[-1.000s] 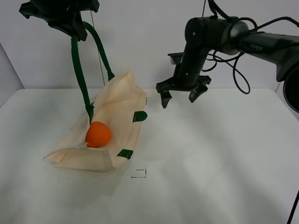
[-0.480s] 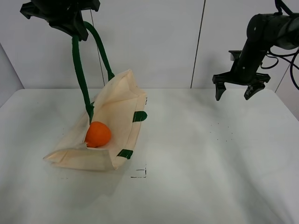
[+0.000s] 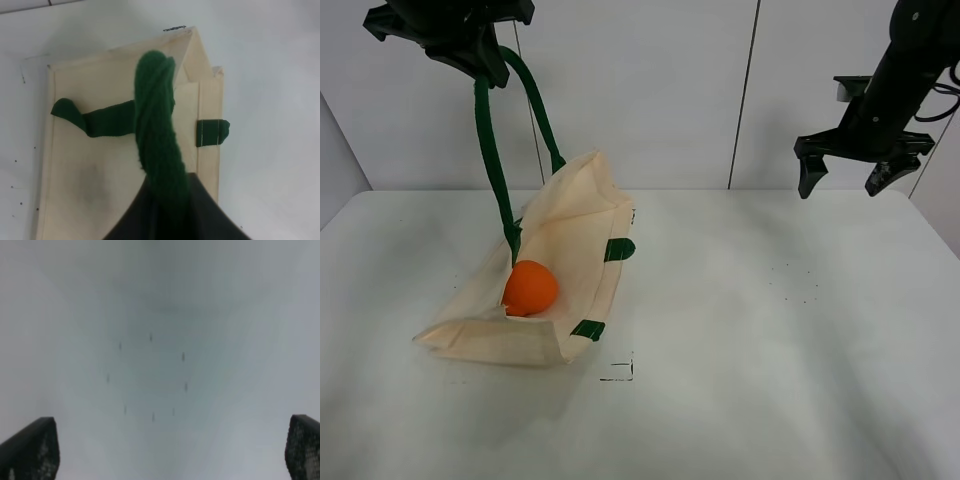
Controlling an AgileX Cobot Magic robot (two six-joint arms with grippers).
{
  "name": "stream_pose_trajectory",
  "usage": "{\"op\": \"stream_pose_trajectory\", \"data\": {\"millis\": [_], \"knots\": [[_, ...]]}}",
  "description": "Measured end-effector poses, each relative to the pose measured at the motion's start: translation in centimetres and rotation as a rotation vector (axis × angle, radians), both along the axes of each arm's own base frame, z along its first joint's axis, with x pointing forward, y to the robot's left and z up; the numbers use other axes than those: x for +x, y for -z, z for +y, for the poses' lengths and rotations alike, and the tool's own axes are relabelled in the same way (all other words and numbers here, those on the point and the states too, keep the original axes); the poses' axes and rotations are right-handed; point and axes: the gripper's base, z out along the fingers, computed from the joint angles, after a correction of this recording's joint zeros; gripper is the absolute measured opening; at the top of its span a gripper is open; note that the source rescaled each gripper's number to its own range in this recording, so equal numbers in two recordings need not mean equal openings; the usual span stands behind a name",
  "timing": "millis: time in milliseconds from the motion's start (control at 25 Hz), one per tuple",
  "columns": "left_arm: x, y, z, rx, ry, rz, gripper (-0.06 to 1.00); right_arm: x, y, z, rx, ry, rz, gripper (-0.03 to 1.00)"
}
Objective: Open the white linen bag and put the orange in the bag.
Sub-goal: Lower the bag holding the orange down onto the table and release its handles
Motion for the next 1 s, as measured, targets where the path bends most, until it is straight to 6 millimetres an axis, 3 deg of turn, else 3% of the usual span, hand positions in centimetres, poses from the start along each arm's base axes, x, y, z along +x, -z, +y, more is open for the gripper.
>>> {"op": "stream_pose_trajectory", "data": {"millis": [120,280,560,640,760,880,1000], "knots": [[0.0,0.0,0.0,0.0,0.0,0.0,0.0,-4.3,-1.5,-0.2,-0.001,-0.001,0.018,1.0],[0.0,0.0,0.0,0.0,0.0,0.0,0.0,-11.6,-2.4,-0.6,-0.003,-0.001,0.053,1.0],[0.0,0.0,0.0,0.001,0.002,0.0,0.0,-24.5,-1.1,-1.2,-0.003,-0.001,0.048,1.0],[0.0,0.0,0.0,0.002,0.003,-0.001,0.0,-28.1,-0.7,-1.4,0.001,0.0,-0.026,1.0],[0.0,0.0,0.0,0.002,0.003,-0.001,0.0,-31.9,0.1,-1.6,0.01,0.001,-0.204,1.0],[0.0,0.0,0.0,0.003,0.004,-0.001,0.0,-35.1,0.8,-1.8,0.02,0.003,-0.394,1.0],[0.0,0.0,0.0,0.003,0.005,-0.001,0.0,-37.7,0.3,-1.9,0.025,0.003,-0.561,1.0]]}}
